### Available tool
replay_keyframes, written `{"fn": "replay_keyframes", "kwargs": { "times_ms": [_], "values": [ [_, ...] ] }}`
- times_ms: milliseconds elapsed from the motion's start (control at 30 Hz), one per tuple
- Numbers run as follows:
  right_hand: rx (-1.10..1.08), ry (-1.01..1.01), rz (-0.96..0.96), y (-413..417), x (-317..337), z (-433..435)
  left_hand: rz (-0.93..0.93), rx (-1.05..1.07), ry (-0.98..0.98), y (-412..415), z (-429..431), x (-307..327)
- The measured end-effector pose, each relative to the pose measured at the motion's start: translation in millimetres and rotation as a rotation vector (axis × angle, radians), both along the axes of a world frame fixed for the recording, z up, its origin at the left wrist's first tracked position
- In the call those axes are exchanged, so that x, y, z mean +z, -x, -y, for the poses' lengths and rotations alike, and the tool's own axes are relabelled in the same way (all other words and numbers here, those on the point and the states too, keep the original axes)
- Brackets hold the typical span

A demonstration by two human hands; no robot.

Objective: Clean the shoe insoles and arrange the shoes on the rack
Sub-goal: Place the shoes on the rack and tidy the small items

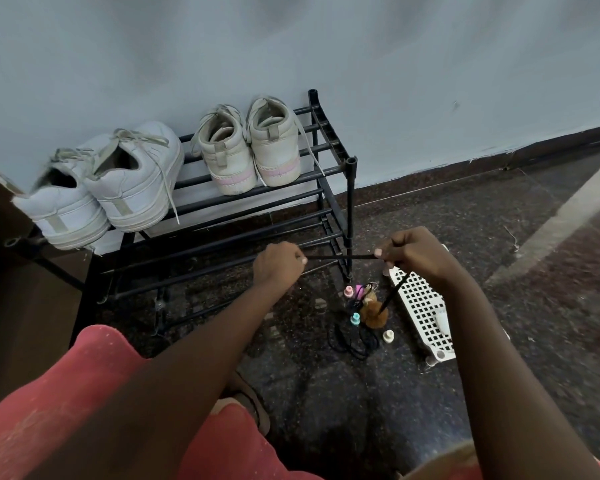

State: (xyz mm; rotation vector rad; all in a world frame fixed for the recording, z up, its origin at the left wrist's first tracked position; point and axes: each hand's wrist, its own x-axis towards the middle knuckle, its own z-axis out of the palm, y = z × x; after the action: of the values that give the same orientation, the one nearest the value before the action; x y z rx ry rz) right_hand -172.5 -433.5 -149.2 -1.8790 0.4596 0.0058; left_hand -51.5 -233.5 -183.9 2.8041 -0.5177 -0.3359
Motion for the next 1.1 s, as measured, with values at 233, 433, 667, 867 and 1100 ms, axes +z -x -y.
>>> {"fn": "replay_keyframes", "kwargs": {
  "times_ms": [233,433,667,867,1100],
  "values": [
    [0.016,-0.022,-0.061,13,11,16,-0.005,0.232,-0.231,-15,-29,-16],
    [-0.013,-0.035,-0.147,29,5,46,-0.06,0.336,-0.24,-22,-44,-25],
    [-0.295,-0.152,-0.222,15,-19,27,-0.571,0.546,0.057,-17,-46,-29],
    [-0.533,-0.578,-0.076,-13,-38,-32,-1.314,0.792,0.504,-13,-43,-39],
    [-0.339,-0.581,-0.164,-27,-23,-78,-1.408,0.812,0.87,13,-8,-14]
  ]
}}
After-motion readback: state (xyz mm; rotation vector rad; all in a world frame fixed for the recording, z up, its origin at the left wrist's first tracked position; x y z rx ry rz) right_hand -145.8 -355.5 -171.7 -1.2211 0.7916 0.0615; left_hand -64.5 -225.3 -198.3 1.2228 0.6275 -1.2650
